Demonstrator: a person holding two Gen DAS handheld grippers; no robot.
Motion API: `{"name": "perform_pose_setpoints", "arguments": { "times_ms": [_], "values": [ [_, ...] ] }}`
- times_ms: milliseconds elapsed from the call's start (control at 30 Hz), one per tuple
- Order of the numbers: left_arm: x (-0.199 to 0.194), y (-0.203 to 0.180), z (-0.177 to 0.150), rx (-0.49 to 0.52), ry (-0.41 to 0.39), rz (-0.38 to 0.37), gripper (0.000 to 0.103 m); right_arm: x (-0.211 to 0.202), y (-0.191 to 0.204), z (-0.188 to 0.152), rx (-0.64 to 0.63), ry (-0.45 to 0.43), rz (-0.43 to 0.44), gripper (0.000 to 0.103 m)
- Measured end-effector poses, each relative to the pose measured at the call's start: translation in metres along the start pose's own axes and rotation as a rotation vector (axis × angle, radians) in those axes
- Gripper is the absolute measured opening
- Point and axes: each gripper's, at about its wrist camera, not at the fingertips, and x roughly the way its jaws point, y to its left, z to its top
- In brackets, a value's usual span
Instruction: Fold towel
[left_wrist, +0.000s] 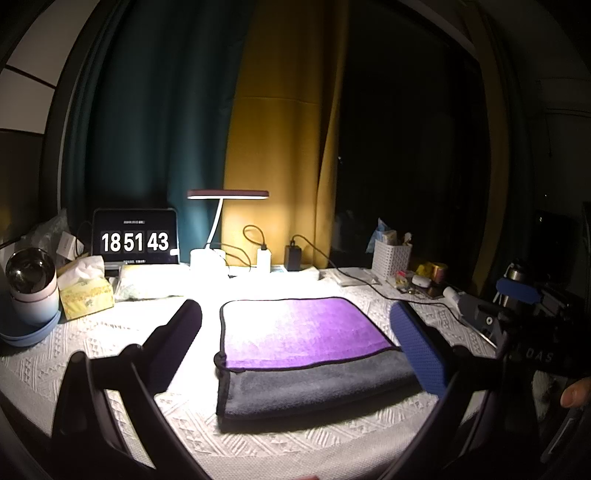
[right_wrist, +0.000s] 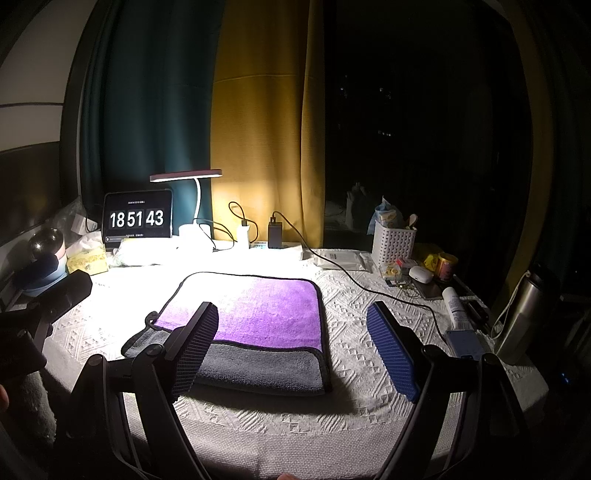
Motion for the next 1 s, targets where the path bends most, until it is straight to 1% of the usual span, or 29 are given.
{"name": "perform_pose_setpoints", "arguments": {
  "times_ms": [1000],
  "values": [
    [-0.0002,0.0009,-0.0013,-0.001,0.007,-0.002,0.102,0.0023,-0.0028,0.0011,0.002,0.004,0.003,0.085]
  ]
}}
